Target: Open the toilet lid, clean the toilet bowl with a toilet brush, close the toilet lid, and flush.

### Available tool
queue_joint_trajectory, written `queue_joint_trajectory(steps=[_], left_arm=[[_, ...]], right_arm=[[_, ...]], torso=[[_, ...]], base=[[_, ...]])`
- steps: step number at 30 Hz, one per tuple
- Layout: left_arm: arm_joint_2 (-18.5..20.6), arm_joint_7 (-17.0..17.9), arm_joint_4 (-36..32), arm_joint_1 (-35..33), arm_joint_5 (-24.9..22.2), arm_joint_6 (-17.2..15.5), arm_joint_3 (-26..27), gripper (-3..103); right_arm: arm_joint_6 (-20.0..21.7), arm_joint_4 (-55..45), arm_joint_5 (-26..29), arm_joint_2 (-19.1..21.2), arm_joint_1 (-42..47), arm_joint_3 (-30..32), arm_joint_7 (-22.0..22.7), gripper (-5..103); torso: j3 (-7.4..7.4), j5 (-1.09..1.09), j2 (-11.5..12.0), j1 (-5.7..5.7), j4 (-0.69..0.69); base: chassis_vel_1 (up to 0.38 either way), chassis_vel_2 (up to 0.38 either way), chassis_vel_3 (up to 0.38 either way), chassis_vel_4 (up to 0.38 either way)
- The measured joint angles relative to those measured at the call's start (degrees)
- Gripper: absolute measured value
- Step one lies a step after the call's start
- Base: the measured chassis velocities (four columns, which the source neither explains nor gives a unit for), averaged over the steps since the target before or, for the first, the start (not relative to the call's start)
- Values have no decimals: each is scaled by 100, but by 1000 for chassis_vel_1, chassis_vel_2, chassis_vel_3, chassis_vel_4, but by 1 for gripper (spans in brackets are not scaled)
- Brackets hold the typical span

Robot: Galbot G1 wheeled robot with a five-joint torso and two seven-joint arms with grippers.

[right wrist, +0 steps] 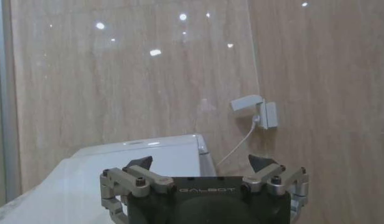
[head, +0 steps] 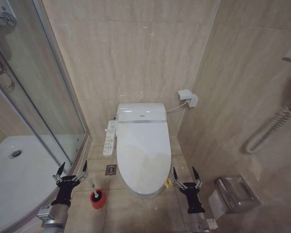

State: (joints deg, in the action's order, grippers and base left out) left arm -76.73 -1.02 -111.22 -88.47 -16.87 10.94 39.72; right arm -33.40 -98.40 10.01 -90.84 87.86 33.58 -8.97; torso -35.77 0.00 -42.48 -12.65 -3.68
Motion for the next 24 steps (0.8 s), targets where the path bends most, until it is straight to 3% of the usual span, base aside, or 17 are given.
queue_joint_trajectory(steps=[17, 24], left_arm=[[-10, -8, 97, 50, 19, 12, -42, 100], [9, -13, 108, 116, 1, 12, -42, 100]], right_arm=[[-236, 179, -349, -18, 142, 1, 110, 100], [-425, 892, -1073, 98, 158, 75, 583, 100]], torso=[[2, 0, -1, 5, 1], [1, -1, -1, 2, 0]], base=[[-24, 28, 20, -16], [0, 0, 0, 0]])
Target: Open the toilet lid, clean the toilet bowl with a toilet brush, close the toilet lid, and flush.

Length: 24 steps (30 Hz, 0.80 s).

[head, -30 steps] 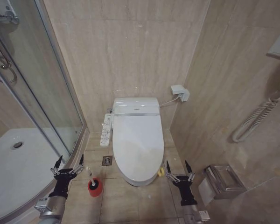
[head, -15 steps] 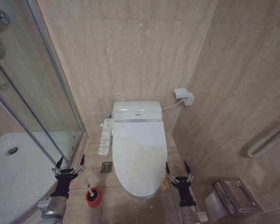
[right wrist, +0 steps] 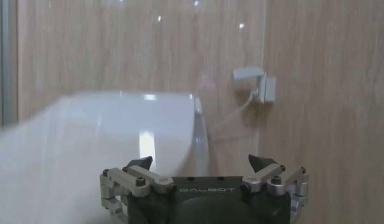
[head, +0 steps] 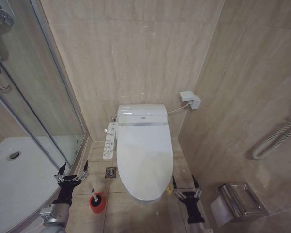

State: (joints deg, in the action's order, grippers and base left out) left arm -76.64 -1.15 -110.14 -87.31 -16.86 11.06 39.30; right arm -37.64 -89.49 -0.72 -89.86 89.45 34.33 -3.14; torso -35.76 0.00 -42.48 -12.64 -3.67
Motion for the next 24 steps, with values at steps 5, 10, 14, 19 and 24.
queue_joint_trajectory(steps=[5, 10, 14, 19, 24], left_arm=[[18, -4, 64, 34, -41, 1, 0, 100], [34, -13, 126, 72, -64, 13, -10, 100], [57, -20, 155, 92, -86, 20, -21, 100], [110, -25, 184, 110, -104, 23, -24, 100], [146, -27, 240, 125, -118, 23, -23, 100]], right_arm=[[-50, 223, -130, 97, 75, 12, 65, 100], [-113, 336, -275, 195, 181, -17, 21, 100], [-176, 516, -413, 267, 177, -45, -116, 100], [-289, 949, -581, 414, 24, -46, -430, 100], [-401, 1364, -598, 477, -218, -42, -705, 100]], torso=[[0, 0, 0, 0, 0], [0, 0, 0, 0, 0], [0, 0, 0, 0, 0], [0, 0, 0, 0, 0], [0, 0, 0, 0, 0]], base=[[0, 0, 0, 0], [0, 0, 0, 0], [0, 0, 0, 0], [0, 0, 0, 0], [0, 0, 0, 0]])
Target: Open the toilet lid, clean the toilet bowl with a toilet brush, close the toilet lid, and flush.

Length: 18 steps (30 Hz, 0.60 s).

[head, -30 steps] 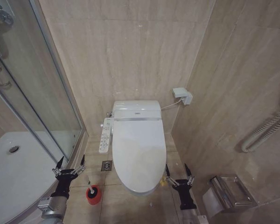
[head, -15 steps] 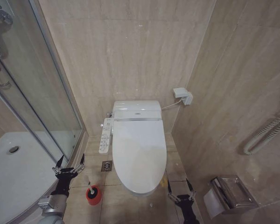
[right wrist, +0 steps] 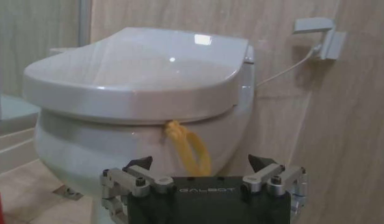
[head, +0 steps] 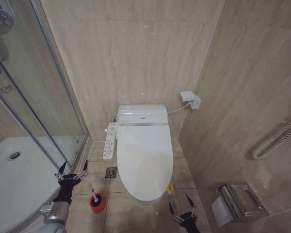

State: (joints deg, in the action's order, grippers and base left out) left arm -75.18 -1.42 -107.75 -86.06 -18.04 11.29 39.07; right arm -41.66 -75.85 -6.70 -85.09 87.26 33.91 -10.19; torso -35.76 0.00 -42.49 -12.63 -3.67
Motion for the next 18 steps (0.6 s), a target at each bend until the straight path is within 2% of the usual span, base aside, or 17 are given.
queue_joint_trajectory(steps=[7, 18], left_arm=[[-17, -2, 49, 15, 33, -4, -19, 100], [-51, -2, 81, -20, 94, -5, -9, 100]], right_arm=[[-108, 450, 73, -34, -386, -23, -258, 100], [-71, 721, 193, 40, -728, 3, -328, 100]], torso=[[0, 0, 0, 0, 0], [0, 1, 0, 0, 0]], base=[[0, 0, 0, 0], [0, 0, 0, 0]])
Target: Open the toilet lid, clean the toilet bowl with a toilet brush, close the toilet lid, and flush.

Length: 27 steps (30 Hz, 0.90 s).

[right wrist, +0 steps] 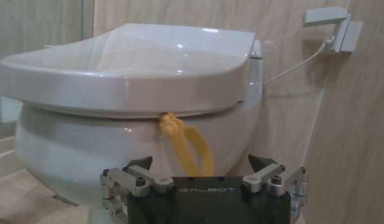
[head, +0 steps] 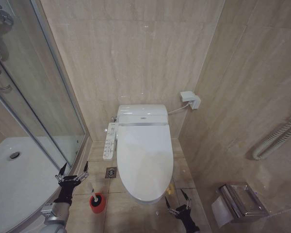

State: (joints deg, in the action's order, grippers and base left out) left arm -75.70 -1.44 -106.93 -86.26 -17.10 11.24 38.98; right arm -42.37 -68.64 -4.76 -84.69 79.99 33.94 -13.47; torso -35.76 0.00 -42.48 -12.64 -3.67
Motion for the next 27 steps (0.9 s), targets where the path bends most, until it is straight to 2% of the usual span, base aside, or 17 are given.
queue_joint_trajectory(steps=[18, 19, 25, 26, 27], left_arm=[[-47, 0, -66, -56, 83, -3, 19, 100], [-48, 0, -66, -55, 83, -3, 19, 100], [-55, 1, -67, -49, 83, -3, 9, 100], [-57, 1, -67, -46, 83, -3, 2, 100], [-58, 2, -67, -45, 83, -3, -3, 100]], right_arm=[[47, 126, 328, -80, -140, -13, -282, 97], [45, 99, 337, -86, -107, -17, -288, 70], [28, -27, 379, -96, 20, -30, -318, 70], [22, -48, 398, -96, 46, -31, -331, 44], [19, -62, 417, -96, 57, -33, -338, 44]], torso=[[0, -1, 0, 0, 0], [0, 0, 0, 0, 0], [0, 0, 0, 0, 0], [0, 0, 0, 0, 0], [0, 0, 0, 0, 0]], base=[[0, 0, 0, 0], [0, 0, 0, 0], [0, 0, 0, 0], [0, 0, 0, 0], [0, 0, 0, 0]])
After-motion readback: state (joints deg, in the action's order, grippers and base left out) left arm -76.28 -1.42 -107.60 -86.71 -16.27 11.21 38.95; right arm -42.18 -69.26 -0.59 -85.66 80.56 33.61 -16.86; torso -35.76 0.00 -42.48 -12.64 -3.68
